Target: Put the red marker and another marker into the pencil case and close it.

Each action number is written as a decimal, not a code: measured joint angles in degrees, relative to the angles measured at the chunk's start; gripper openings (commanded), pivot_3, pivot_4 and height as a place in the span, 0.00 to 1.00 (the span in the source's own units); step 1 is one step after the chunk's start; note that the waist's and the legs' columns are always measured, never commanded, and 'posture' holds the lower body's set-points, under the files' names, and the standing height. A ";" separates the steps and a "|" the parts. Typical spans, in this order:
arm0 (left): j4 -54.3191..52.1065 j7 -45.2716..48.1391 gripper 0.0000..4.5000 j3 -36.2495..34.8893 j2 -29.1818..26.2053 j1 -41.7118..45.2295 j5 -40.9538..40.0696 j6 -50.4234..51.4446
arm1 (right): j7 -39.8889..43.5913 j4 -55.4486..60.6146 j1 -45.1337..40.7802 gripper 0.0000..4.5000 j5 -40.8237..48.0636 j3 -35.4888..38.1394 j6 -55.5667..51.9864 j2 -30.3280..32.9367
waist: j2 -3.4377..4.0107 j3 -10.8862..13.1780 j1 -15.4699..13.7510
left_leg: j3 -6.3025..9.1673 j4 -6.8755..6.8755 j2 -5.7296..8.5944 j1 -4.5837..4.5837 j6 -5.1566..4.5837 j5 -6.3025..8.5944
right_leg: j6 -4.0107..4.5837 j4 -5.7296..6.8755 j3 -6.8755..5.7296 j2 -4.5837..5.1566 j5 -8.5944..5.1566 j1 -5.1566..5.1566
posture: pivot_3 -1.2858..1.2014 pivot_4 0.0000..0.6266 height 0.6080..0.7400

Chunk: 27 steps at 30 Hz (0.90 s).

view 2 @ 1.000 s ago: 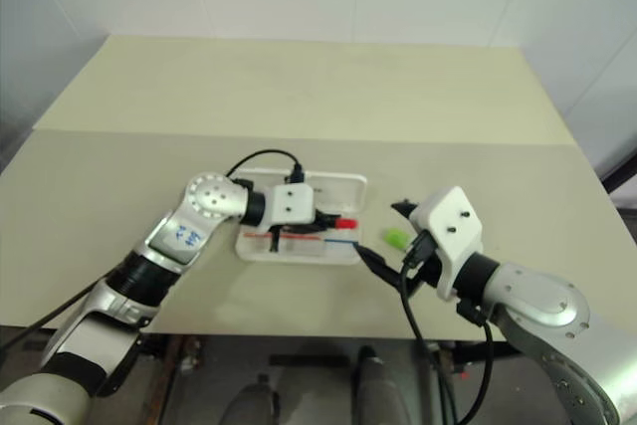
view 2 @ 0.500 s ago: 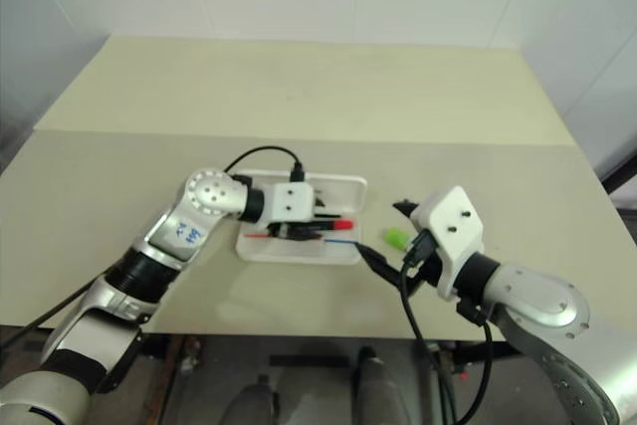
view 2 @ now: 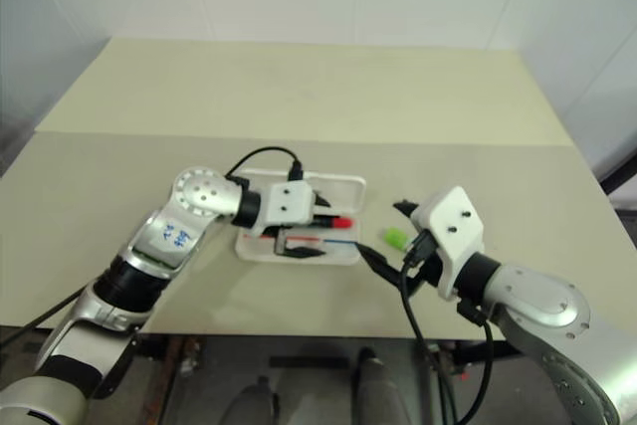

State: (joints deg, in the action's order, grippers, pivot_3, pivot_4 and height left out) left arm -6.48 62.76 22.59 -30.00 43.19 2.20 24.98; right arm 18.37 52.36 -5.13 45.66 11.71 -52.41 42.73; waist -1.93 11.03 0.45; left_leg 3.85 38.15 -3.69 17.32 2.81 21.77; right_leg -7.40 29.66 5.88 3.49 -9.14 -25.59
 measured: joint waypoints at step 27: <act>-11.52 -4.40 0.99 -13.64 4.45 4.76 -24.91 23.43 | 1.43 -0.23 1.81 1.00 0.89 2.27 0.00 2.20 | -0.01 0.01 1.24 | 0.00 -0.08 0.00 -0.08 -0.26 0.15 | -0.02 0.04 0.00 -0.01 -0.24 0.00 | 0.52 0.24 1.00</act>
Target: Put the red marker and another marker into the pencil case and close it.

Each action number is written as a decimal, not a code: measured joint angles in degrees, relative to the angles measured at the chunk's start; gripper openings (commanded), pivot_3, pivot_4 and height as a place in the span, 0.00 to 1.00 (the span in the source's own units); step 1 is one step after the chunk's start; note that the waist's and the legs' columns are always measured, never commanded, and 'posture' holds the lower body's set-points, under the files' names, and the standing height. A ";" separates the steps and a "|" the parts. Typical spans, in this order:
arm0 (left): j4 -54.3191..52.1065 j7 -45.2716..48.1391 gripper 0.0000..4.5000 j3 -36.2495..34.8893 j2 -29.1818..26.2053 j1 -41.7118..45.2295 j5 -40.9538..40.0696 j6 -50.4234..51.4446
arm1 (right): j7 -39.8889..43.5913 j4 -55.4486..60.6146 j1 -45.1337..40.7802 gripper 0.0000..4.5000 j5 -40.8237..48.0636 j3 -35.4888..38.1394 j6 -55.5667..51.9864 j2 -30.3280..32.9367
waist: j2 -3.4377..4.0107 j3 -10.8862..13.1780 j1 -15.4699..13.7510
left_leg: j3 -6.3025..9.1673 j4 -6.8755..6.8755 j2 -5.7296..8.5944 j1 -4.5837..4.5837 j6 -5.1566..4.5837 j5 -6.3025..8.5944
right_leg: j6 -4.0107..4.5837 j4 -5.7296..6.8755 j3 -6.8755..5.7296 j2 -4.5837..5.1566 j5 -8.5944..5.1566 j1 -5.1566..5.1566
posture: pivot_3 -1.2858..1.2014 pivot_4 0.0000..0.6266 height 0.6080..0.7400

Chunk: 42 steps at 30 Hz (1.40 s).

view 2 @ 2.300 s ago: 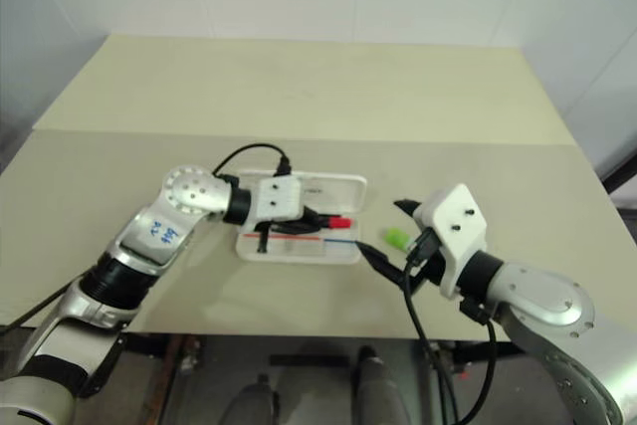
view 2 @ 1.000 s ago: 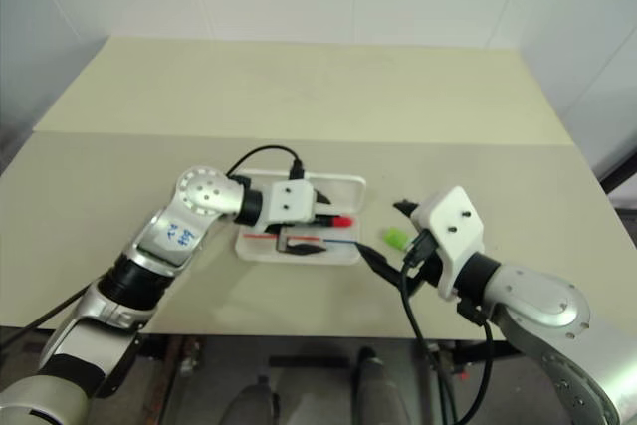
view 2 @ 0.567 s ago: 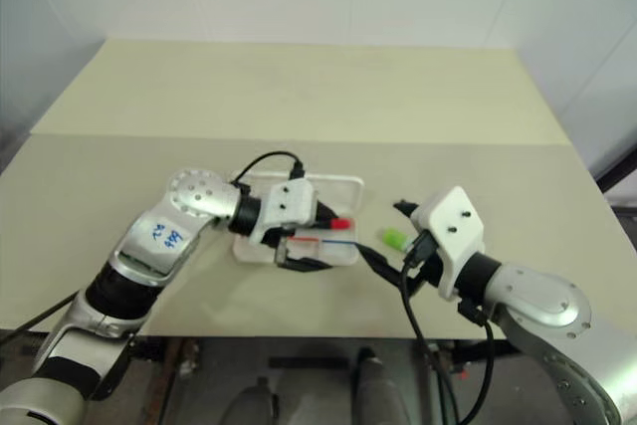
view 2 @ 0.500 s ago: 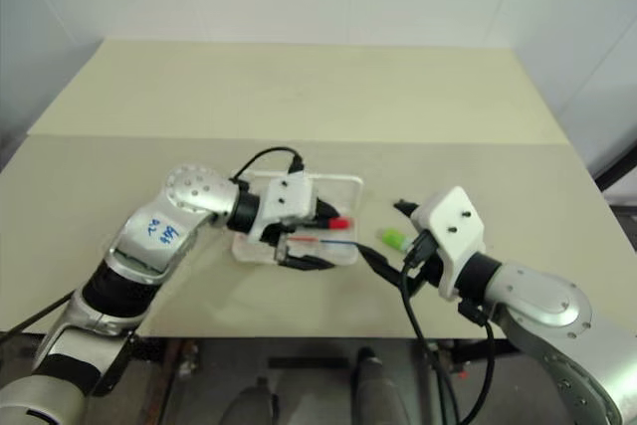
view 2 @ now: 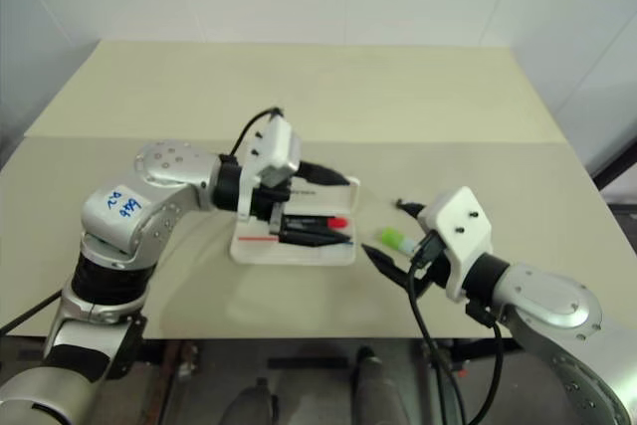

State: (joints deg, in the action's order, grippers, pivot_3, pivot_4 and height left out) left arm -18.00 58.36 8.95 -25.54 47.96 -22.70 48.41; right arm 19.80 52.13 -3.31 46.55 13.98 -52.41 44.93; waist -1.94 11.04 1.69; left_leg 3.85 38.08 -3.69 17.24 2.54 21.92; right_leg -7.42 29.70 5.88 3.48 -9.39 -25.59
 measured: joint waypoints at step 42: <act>10.62 11.76 0.99 -3.16 -0.33 -21.91 -2.53 -40.89 | 22.04 -34.79 -2.66 1.00 -20.24 -11.49 15.74 0.92 | 0.04 0.04 0.11 | -0.05 0.02 0.00 -0.12 -0.03 0.03 | 0.01 0.07 0.03 0.00 -0.04 0.07 | 0.52 0.24 1.00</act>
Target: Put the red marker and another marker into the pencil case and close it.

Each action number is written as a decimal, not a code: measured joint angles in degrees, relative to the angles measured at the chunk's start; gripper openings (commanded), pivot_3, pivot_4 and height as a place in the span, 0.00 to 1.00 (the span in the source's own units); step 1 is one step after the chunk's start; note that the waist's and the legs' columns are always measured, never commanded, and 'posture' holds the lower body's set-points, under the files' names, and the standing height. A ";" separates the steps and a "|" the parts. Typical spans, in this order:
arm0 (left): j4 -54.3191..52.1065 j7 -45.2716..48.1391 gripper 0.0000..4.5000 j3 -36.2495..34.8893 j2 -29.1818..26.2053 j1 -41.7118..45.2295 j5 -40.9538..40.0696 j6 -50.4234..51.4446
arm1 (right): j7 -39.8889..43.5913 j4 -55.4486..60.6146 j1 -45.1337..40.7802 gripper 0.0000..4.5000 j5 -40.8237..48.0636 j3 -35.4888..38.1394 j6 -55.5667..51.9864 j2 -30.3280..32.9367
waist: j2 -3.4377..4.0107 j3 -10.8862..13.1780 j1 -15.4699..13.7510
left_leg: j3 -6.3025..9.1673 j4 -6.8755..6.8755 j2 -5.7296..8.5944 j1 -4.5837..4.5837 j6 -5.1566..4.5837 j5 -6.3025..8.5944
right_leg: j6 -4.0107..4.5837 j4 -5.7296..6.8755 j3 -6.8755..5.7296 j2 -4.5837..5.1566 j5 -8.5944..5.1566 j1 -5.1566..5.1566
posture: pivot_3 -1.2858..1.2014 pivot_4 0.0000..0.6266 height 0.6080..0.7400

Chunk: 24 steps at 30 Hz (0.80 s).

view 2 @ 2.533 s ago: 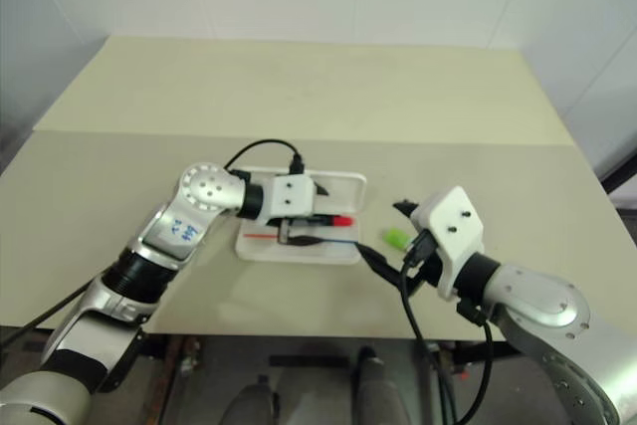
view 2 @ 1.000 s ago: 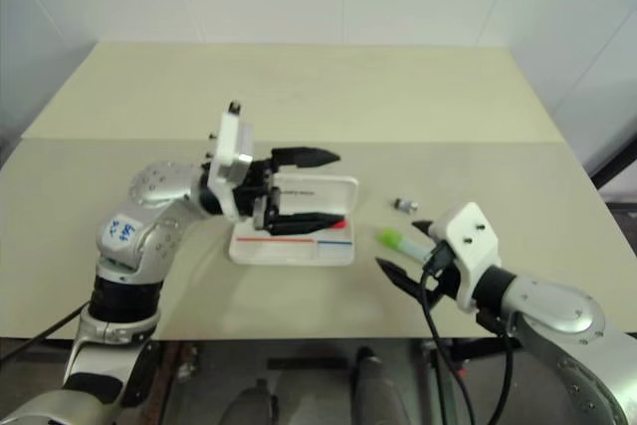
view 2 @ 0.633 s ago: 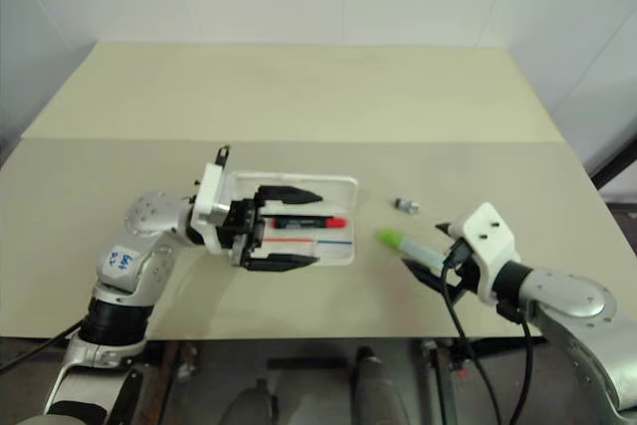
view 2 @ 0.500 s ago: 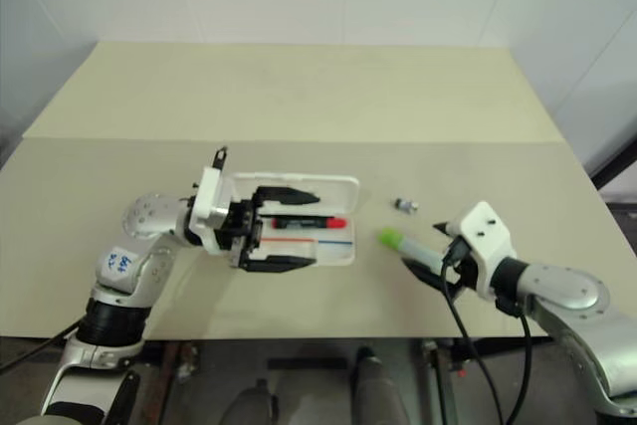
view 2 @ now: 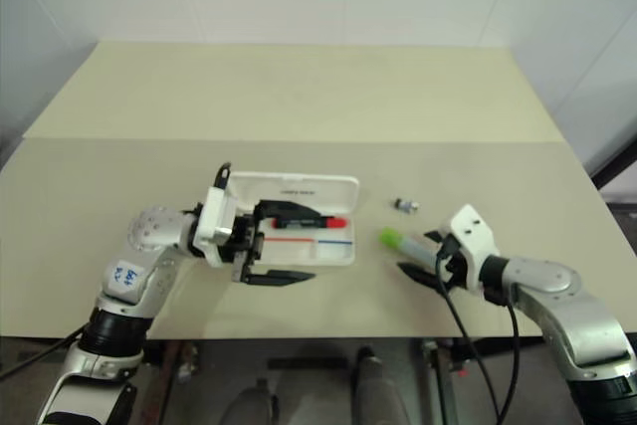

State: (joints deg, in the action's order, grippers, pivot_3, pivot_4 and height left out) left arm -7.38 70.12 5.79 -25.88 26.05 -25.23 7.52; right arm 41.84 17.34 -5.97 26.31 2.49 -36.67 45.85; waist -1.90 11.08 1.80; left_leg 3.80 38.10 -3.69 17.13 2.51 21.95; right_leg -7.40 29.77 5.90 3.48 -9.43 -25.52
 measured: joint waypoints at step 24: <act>0.26 -1.71 1.00 -0.02 0.17 0.19 -0.09 -0.16 | -1.00 -1.71 -4.37 0.25 -5.62 -4.93 -2.01 -1.46 | -0.22 -0.14 0.74 | 0.01 0.10 0.00 -0.06 0.01 0.00 | 0.02 0.00 0.00 0.01 0.06 0.12 | 0.52 0.24 1.00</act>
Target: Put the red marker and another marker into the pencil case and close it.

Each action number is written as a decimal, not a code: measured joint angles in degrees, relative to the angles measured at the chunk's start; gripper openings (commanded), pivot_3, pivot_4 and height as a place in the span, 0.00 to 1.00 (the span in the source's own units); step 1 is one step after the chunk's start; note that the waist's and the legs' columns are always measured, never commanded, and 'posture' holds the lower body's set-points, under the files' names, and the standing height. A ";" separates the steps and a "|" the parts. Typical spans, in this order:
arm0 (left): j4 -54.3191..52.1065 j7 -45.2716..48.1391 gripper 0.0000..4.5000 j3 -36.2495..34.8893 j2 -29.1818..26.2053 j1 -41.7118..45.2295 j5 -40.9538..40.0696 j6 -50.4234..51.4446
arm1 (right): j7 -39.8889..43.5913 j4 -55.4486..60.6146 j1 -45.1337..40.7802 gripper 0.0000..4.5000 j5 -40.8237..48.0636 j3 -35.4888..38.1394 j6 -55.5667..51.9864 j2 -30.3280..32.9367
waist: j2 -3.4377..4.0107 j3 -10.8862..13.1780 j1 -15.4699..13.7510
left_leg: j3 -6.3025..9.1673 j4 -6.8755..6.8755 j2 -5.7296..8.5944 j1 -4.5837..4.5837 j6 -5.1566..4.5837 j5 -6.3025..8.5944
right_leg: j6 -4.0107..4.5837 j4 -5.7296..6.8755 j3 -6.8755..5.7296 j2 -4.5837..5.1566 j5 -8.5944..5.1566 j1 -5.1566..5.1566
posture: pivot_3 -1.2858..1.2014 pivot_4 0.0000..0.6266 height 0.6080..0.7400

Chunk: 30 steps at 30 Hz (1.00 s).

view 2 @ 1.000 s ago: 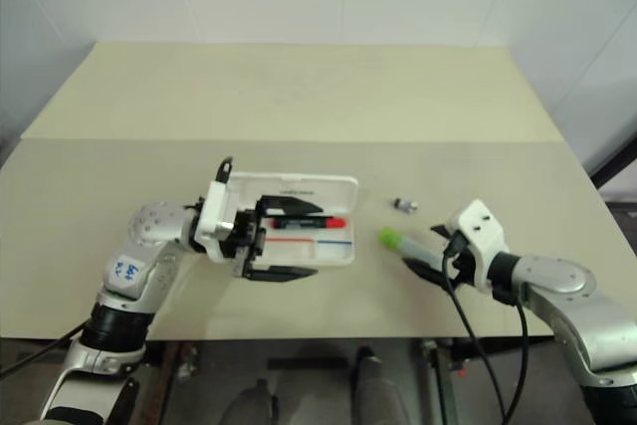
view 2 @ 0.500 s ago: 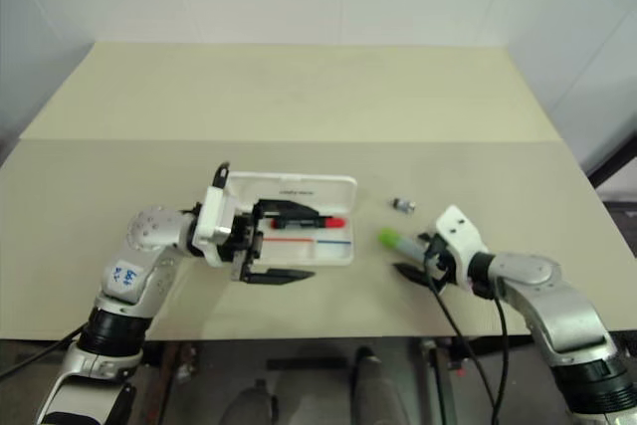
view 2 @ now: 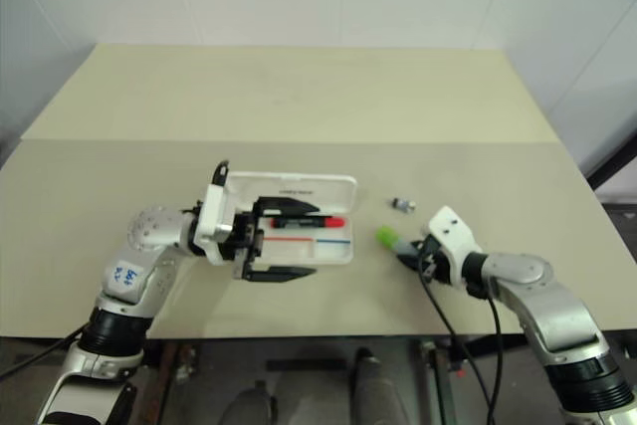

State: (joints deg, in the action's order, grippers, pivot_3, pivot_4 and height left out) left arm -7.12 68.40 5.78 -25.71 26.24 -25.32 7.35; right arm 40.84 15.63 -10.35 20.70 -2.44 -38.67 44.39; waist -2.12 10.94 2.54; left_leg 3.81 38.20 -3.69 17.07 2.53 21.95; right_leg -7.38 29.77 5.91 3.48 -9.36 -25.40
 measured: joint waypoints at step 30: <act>5.94 1.80 1.00 -4.72 -3.07 -0.31 -0.23 -3.69 | -3.72 25.69 -9.49 0.25 7.89 0.94 -20.19 2.08 | 0.28 0.18 0.46 | 0.00 -0.23 -0.01 0.10 -0.01 0.11 | -0.10 -0.17 -0.01 0.00 -0.17 -0.14 | 0.52 0.24 1.00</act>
State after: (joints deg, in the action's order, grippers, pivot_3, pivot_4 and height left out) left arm -1.18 70.21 1.05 -28.78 25.93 -25.55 3.66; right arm 37.12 41.31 -19.84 28.58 -1.50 -58.86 46.47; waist -1.84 11.12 3.00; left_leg 3.81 37.98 -3.69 17.17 2.51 22.06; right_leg -7.48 29.60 5.89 3.49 -9.53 -25.54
